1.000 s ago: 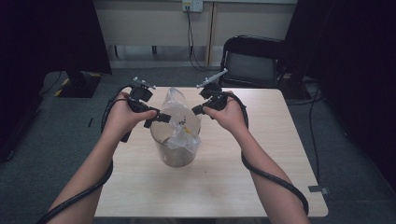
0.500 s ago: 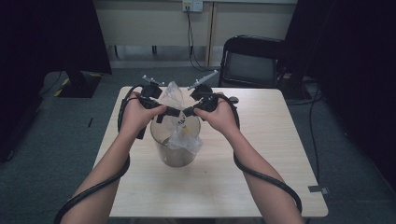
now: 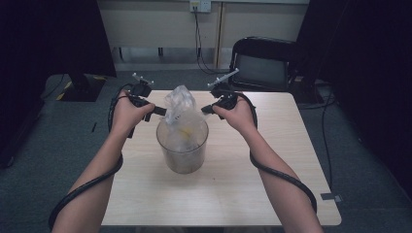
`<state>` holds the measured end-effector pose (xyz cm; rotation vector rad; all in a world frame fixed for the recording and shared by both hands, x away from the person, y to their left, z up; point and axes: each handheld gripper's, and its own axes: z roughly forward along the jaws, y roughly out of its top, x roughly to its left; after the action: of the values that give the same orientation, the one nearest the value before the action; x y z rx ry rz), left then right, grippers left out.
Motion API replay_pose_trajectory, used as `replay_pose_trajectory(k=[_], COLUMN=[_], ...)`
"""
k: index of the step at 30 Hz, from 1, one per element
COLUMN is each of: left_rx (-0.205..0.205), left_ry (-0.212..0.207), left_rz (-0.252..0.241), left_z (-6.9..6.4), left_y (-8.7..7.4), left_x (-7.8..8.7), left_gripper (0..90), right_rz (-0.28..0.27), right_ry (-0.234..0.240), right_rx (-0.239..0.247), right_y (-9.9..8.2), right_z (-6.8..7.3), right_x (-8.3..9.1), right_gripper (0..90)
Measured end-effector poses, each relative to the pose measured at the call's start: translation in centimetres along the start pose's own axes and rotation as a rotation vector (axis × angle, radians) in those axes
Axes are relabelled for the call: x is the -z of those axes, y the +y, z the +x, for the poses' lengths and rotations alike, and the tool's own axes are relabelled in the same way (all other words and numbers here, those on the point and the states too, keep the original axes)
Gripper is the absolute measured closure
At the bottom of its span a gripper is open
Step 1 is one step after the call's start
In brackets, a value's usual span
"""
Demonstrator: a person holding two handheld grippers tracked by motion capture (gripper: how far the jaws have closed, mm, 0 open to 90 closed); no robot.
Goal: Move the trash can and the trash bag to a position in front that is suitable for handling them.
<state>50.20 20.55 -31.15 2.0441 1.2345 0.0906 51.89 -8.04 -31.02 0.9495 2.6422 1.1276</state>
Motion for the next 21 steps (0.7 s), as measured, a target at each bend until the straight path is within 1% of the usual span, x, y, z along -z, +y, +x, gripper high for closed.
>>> replay_pose_trajectory(k=[1,2,3,4,5,6,7,8,10,11,12,14,16,20,21], left_rx=[0.006,0.019,0.021,0.032,0.043,0.045,0.053,0.07,0.08,0.079,0.083,0.076,0.081,0.075,0.077], left_ry=[-0.003,-0.008,-0.005,-0.012,-0.014,-0.007,-0.013,-0.017,-0.016,-0.012,-0.014,-0.009,-0.022,-0.058,-0.056], left_rz=[0.008,0.004,0.004,0.012,0.017,0.018,0.021,0.012,0.014,0.017,0.022,0.044,0.058,0.051,0.037], left_z=[0.4,0.7,1.1,1.4,1.7,2.0,2.3,2.6,3.0,3.3,3.4,3.7,3.9,4.0,3.9], left_y=[-0.1,-0.2,-0.2,-0.3,-0.5,-0.6,-0.7,-0.9,-1.2,-1.3,-1.5,-1.9,-2.4,-3.2,-3.3], left_x=[-0.1,-0.3,-0.4,-0.6,-0.8,-1.0,-1.1,-1.3,-1.7,-1.8,-2.0,-2.4,-2.9,-3.3,-3.1], left_gripper=[90.0,90.0,90.0,90.0,90.0,89.7,89.4,87.8,86.9,87.6,88.8,89.8,90.0,90.0,90.0], right_rz=[0.001,0.0,-0.003,-0.001,0.006,0.013,0.018,0.021,0.028,0.028,0.031,0.035,0.045,0.041,0.039], right_ry=[-0.002,-0.005,-0.002,0.002,-0.001,0.0,-0.001,0.0,0.001,-0.001,0.004,0.011,0.021,0.035,0.033], right_rx=[-0.011,-0.017,-0.024,-0.038,-0.043,-0.042,-0.046,-0.052,-0.062,-0.063,-0.074,-0.081,-0.076,-0.075,-0.07], right_y=[-0.1,-0.2,-0.3,-0.4,-0.5,-0.6,-0.7,-0.8,-0.9,-1.0,-1.0,-1.2,-1.5,-2.1,-2.1], right_z=[-0.3,-0.6,-1.0,-1.2,-1.5,-1.7,-1.9,-2.0,-2.3,-2.5,-2.6,-2.7,-2.9,-2.8,-2.7], right_x=[-0.1,-0.2,-0.3,-0.5,-0.8,-1.1,-1.4,-1.6,-2.2,-2.5,-2.8,-3.2,-3.8,-4.6,-4.7], right_gripper=[90.0,90.0,90.0,90.0,90.0,90.0,90.0,90.0,90.0,90.0,90.0,90.0,90.0,86.8,86.9])
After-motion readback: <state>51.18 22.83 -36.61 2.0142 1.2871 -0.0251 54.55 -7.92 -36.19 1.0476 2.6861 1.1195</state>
